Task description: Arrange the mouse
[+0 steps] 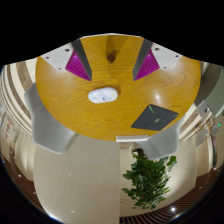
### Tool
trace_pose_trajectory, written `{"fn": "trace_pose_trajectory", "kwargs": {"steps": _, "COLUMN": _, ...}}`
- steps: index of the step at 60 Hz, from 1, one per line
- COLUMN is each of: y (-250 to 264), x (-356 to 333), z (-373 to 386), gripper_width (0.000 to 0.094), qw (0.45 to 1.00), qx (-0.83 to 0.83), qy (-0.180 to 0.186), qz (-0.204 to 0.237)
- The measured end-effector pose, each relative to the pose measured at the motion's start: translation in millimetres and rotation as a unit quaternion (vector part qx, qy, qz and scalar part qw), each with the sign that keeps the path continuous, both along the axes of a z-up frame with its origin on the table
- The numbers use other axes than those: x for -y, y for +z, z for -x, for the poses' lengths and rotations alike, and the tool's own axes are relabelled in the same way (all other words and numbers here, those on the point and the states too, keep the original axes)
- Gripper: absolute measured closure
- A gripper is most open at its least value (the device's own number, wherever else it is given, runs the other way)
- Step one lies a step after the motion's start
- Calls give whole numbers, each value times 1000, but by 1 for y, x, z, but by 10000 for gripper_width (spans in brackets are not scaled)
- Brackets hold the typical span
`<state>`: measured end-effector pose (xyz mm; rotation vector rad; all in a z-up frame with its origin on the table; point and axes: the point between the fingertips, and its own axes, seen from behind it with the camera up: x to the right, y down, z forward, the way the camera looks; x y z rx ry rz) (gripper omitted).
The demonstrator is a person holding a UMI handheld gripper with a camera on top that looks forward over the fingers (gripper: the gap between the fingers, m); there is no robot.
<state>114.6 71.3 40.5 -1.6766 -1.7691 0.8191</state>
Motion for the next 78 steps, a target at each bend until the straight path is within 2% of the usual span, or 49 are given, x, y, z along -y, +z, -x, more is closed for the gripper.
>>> {"fn": "trace_pose_trajectory", "kwargs": {"steps": 28, "y": -52, "x": -3, "z": 95, "gripper_width": 67, "qw": 1000, "qx": 11, "qy": -28, "qz": 1}}
{"fn": "trace_pose_trajectory", "kwargs": {"steps": 49, "y": -60, "x": 17, "z": 142, "gripper_width": 67, "qw": 1000, "qx": 12, "qy": 4, "qz": -1}}
{"fn": "trace_pose_trajectory", "kwargs": {"steps": 53, "y": -60, "x": 22, "z": 147, "gripper_width": 91, "qw": 1000, "qx": 11, "qy": 12, "qz": -1}}
{"fn": "trace_pose_trajectory", "kwargs": {"steps": 59, "y": -60, "x": 26, "z": 151, "gripper_width": 175, "qw": 1000, "qx": 11, "qy": 20, "qz": -2}}
{"fn": "trace_pose_trajectory", "kwargs": {"steps": 63, "y": -60, "x": 27, "z": 152, "gripper_width": 456, "qw": 1000, "qx": 13, "qy": 22, "qz": -5}}
{"fn": "trace_pose_trajectory", "kwargs": {"steps": 66, "y": -61, "x": 26, "z": 152, "gripper_width": 459, "qw": 1000, "qx": 16, "qy": 20, "qz": -14}}
{"fn": "trace_pose_trajectory", "kwargs": {"steps": 67, "y": -60, "x": 26, "z": 152, "gripper_width": 504, "qw": 999, "qx": 16, "qy": 22, "qz": -20}}
{"fn": "trace_pose_trajectory", "kwargs": {"steps": 71, "y": -56, "x": 28, "z": 153, "gripper_width": 551, "qw": 999, "qx": 16, "qy": 24, "qz": -34}}
{"fn": "trace_pose_trajectory", "kwargs": {"steps": 78, "y": -22, "x": 54, "z": 168, "gripper_width": 588, "qw": 1000, "qx": 5, "qy": 20, "qz": -12}}
